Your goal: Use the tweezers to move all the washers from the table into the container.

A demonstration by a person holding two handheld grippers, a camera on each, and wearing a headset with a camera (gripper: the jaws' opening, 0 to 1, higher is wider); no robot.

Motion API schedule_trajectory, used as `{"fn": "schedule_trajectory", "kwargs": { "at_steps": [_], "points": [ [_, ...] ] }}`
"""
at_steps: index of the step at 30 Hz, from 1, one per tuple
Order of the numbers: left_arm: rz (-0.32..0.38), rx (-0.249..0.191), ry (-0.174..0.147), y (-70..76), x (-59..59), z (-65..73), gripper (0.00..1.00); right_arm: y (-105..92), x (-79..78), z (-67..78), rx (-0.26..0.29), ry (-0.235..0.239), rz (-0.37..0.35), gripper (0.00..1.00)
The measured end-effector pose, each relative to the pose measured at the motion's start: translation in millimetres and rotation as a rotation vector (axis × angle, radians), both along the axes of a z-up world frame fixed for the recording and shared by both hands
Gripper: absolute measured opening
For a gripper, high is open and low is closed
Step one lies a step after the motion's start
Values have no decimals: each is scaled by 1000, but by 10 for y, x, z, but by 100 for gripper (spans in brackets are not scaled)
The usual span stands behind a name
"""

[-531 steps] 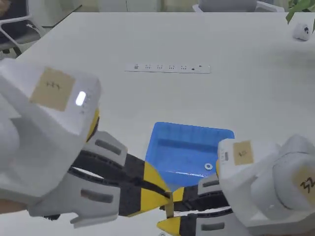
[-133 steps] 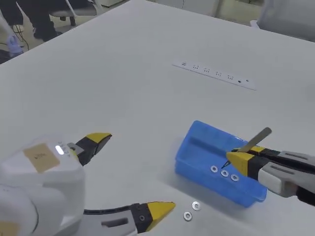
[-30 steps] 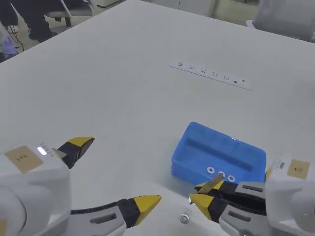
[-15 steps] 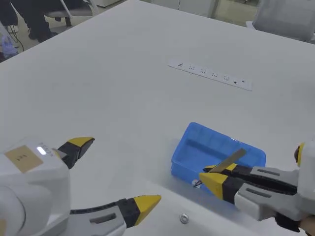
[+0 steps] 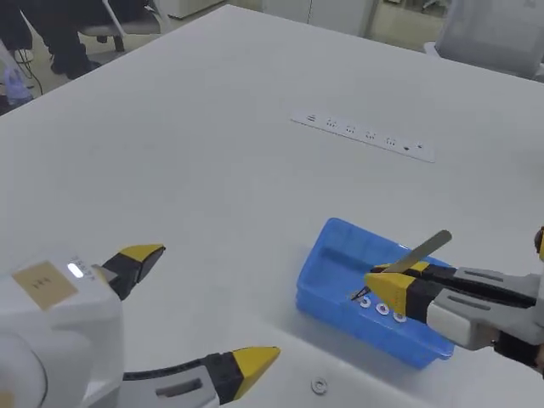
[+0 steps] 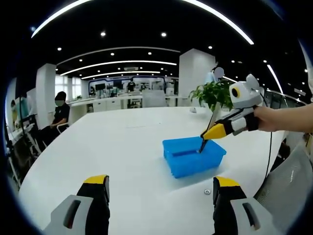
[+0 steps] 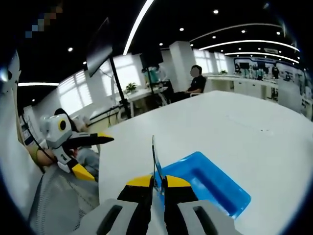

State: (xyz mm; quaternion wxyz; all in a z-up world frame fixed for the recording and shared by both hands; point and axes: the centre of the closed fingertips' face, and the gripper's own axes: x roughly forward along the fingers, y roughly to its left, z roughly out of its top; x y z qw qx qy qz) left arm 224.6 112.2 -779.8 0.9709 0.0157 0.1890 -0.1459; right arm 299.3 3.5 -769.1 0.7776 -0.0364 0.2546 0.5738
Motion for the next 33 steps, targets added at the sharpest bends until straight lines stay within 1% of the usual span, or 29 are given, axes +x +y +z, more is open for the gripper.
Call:
{"fn": "schedule_trajectory", "kwargs": {
  "at_steps": [3,6,10,26,33],
  "points": [
    [-1,1,2,-2,2,-5,89,-12,98,-33,-16,10,-29,4],
    [-3,2,4,-7,2,-8,89,-13,151,-67,-25,21,-43,4],
    [-7,3,7,-13,0,-14,89,-7,206,-151,-48,37,-53,4],
    [-12,2,8,-23,-8,-8,89,64,297,-379,-93,74,-40,4],
    [-11,0,8,-26,-14,1,89,106,310,-428,-109,76,-27,4]
  ]
}}
